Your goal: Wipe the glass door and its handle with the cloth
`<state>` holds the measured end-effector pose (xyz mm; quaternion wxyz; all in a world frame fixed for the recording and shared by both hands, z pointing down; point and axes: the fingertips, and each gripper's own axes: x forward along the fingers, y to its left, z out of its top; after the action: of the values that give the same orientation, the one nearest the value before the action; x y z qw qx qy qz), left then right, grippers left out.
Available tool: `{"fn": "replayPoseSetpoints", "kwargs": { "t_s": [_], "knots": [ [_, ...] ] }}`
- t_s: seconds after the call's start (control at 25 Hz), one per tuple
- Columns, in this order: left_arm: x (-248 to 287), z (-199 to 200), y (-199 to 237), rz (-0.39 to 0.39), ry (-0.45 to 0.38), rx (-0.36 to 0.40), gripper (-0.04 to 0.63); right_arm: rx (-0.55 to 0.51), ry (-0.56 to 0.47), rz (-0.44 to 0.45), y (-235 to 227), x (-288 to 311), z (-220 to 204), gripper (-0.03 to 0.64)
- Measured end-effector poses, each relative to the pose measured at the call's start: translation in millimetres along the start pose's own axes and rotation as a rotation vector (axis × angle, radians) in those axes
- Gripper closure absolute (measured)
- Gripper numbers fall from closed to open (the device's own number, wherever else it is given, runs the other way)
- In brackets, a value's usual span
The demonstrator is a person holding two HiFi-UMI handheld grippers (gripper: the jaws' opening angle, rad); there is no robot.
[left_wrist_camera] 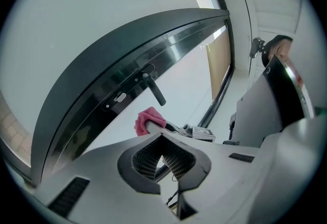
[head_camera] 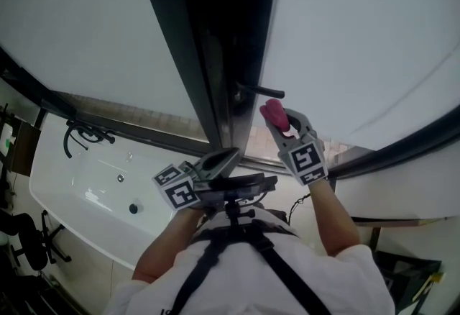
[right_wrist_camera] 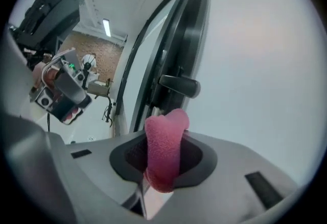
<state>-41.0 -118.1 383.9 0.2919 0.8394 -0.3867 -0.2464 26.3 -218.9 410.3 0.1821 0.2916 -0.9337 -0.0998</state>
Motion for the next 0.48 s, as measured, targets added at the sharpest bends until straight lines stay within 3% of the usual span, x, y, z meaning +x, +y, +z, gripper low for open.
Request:
{"fn": "replayPoseSetpoints", "kwargs": {
  "t_s": [0.32,0.48],
  "knots": [
    [-12.5,1.5,10.0,0.024,-0.029,-0.033,0.603,0.157,-0.106,0.138,26.6,47.9,40.8,0.517],
    [-13.7,1.6,10.9,0.035,-0.039,-0.032,0.603,0.318,-0.144,0.203,26.2,59.8,49.9,0.517]
  ]
}}
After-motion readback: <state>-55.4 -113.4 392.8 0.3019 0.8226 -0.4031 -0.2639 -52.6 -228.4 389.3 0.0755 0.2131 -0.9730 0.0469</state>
